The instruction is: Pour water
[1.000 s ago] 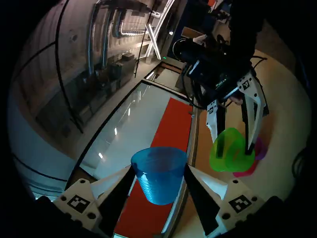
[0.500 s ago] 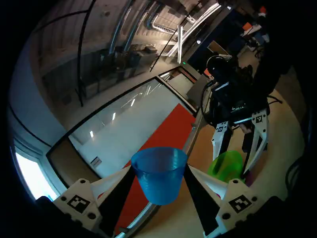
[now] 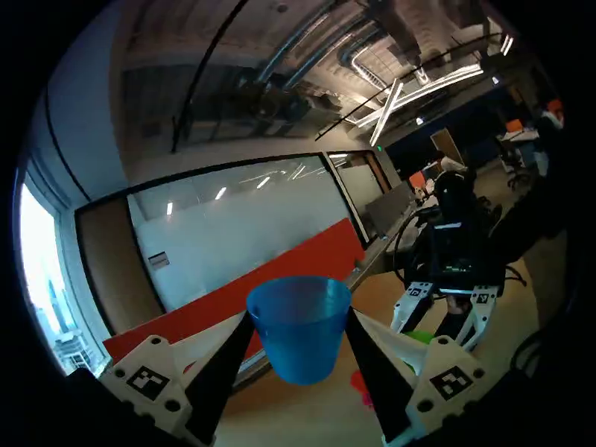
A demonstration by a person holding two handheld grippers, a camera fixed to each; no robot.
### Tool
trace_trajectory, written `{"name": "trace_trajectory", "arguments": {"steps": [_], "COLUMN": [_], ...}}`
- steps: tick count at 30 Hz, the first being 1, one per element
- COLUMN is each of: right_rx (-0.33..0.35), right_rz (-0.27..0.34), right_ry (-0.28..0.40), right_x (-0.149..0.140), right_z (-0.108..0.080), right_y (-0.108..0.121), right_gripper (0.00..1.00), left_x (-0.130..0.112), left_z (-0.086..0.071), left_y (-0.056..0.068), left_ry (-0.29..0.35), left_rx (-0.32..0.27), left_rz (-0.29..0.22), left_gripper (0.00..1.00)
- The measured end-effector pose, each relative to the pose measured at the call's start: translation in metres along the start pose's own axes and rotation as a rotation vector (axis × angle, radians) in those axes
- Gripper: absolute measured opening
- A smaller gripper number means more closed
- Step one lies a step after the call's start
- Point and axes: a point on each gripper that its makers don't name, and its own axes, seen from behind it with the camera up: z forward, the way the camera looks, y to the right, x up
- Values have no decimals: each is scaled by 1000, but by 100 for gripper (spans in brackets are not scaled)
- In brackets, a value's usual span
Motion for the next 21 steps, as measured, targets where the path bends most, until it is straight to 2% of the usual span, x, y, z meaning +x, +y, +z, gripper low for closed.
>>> {"name": "trace_trajectory", "arguments": {"steps": [6,14,21], "right_rx": [-4,-11,-14], "right_rz": [-3,-2,1], "right_ry": [4,6,8], "right_x": [2,2,2], "right_z": [-1,-2,-3], "right_y": [1,3,4], "right_gripper": [88,88,88], "left_x": [-4,-7,-12], "left_z": [1,3,2], "left_y": [-4,3,6], "left_ry": [-19,-35,-61], "left_rx": [-1,-25,-38], "left_rz": [-113,-238,-275], "left_gripper": [85,85,85]}}
